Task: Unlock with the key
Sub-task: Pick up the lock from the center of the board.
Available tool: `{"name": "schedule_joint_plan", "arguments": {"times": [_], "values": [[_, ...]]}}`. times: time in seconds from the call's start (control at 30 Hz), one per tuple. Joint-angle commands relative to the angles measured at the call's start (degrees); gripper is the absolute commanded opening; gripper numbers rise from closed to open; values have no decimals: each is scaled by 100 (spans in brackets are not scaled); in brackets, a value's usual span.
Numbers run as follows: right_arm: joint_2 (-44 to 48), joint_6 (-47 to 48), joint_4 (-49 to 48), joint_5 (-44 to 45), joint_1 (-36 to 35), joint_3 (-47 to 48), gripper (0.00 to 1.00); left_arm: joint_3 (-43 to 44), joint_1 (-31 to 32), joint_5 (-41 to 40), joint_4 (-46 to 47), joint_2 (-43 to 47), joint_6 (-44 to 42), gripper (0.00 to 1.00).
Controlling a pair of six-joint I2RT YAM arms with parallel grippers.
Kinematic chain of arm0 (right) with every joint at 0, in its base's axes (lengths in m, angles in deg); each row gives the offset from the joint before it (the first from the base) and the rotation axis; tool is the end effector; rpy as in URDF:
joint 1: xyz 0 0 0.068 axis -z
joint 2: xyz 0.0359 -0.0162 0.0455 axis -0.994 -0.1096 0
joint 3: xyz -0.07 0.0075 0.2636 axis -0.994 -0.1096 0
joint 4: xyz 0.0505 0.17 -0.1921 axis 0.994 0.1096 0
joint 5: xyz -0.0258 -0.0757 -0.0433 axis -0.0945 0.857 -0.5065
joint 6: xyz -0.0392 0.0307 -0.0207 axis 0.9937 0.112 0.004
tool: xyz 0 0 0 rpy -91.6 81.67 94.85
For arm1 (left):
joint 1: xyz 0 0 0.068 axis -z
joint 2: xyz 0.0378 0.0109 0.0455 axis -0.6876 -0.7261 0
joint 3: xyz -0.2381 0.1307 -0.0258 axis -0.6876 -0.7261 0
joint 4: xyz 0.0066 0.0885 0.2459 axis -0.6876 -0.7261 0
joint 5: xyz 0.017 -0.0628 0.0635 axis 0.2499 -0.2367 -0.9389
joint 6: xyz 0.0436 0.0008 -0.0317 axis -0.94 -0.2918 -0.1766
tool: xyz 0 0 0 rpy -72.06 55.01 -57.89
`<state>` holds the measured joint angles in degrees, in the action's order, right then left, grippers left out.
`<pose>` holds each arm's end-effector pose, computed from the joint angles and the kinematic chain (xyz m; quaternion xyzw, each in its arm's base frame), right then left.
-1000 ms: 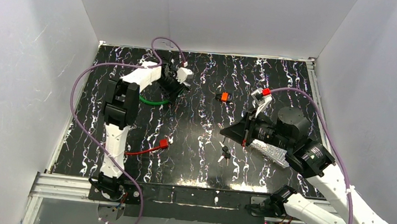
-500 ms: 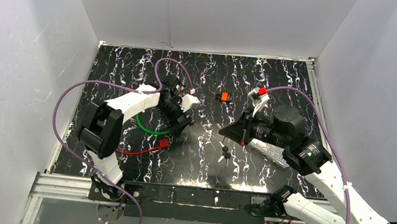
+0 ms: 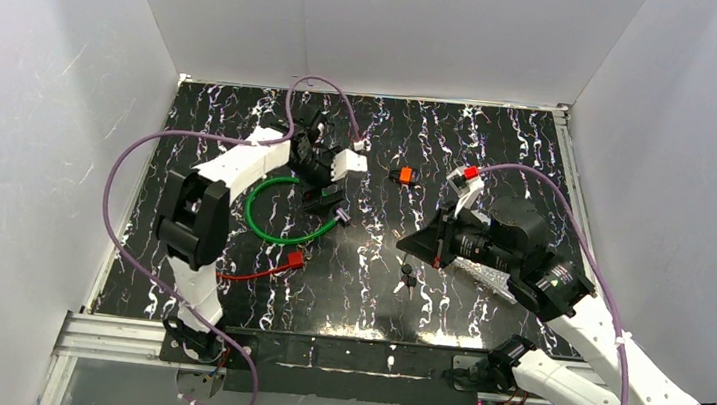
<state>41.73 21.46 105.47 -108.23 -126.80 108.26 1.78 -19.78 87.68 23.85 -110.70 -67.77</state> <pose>0.1200 0.1278 0.3568 -0.1879 0.7667 0.4593 0.4074 0.3450 -0.1698 0.2464 0.6198 0.7167 -0.1829 0.2622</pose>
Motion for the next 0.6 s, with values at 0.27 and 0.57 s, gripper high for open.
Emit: {"name": "schedule_joint_plan", "arguments": {"times": [0.27, 0.57], "values": [[269, -152, -236, 158, 46, -10, 1, 855, -90, 477, -387, -1481, -2304, 77], [250, -137, -164, 178, 81, 28, 1, 576, -163, 294, -550, -1649, -3476, 57]]}}
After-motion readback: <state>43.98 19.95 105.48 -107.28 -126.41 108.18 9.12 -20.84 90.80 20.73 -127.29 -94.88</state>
